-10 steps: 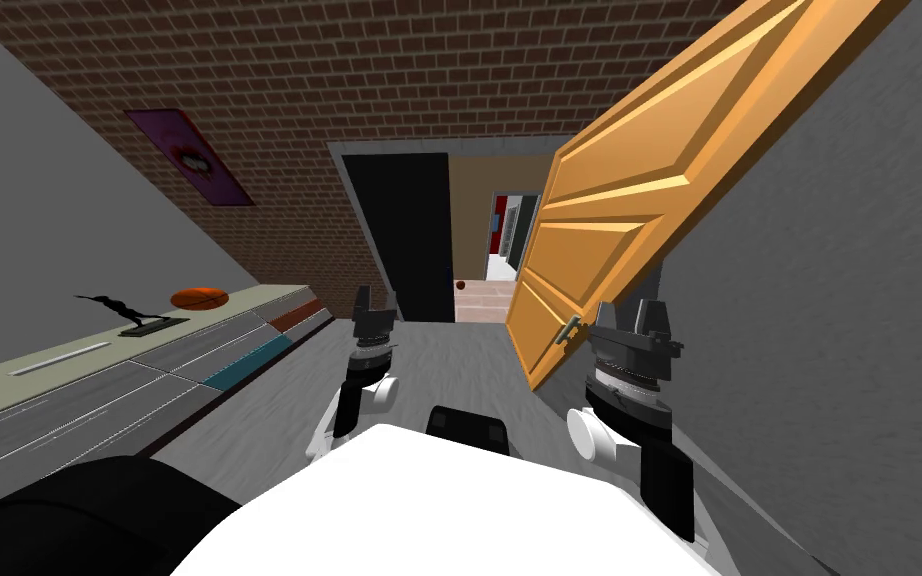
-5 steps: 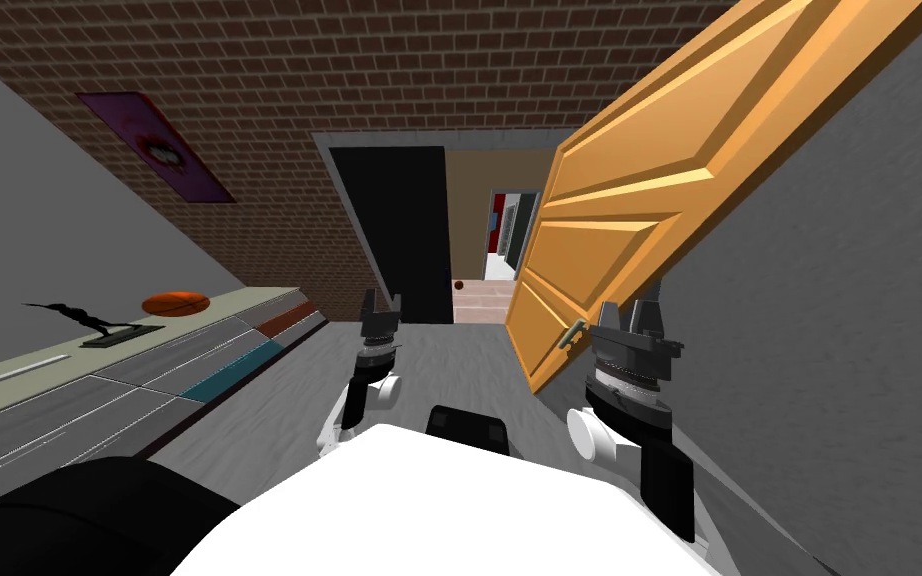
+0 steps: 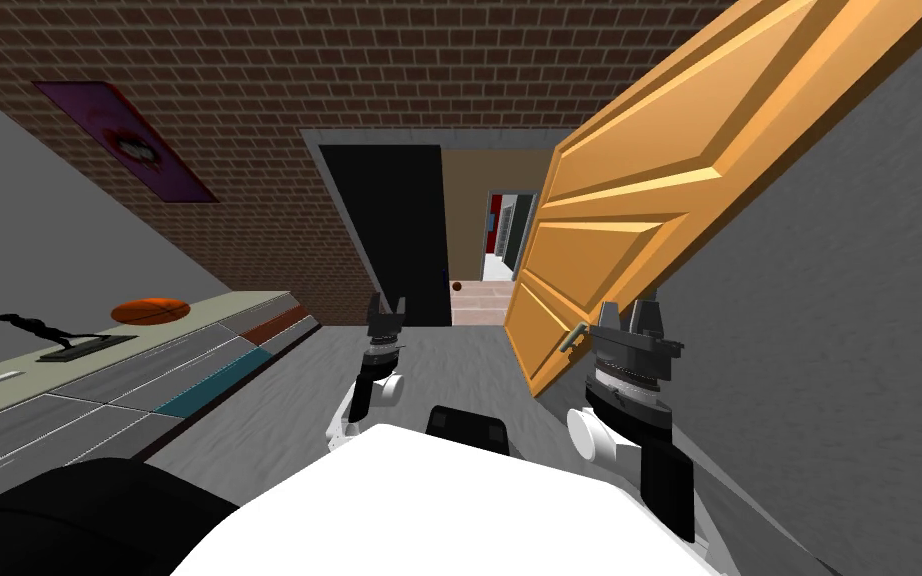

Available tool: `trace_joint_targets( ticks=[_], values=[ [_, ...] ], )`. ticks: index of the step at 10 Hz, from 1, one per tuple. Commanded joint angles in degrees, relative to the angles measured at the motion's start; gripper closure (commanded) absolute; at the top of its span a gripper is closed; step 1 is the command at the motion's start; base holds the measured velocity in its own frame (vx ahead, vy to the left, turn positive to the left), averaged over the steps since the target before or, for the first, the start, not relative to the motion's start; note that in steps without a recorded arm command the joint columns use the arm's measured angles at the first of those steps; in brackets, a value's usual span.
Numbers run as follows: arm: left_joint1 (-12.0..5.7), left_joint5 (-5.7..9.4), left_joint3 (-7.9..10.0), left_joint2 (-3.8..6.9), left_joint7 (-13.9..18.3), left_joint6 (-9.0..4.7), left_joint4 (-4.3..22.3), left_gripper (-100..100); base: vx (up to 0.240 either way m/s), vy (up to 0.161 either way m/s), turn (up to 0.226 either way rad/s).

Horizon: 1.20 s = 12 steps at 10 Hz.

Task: Pull the door open

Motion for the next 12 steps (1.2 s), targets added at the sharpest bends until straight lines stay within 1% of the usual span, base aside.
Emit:
trace_joint_targets(
  ticks=[1, 3, 8, 12],
  values=[
    [-0.64, 0.86, -0.02, 0.39, 1.51, -0.48, 2.09, -100, 0.085, 0.018, -0.047],
    [-1.58, 1.89, -0.03, 0.82, 3.21, -0.81, 4.53, -100, 0.093, 0.025, -0.052],
    [-4.32, 4.88, -0.07, 1.83, 8.14, -1.76, 11.61, -100, 0.097, 0.027, -0.057],
    [-6.74, 7.53, -0.11, 2.53, 12.51, -2.6, 17.61, -100, 0.093, 0.034, -0.06]
  ],
)
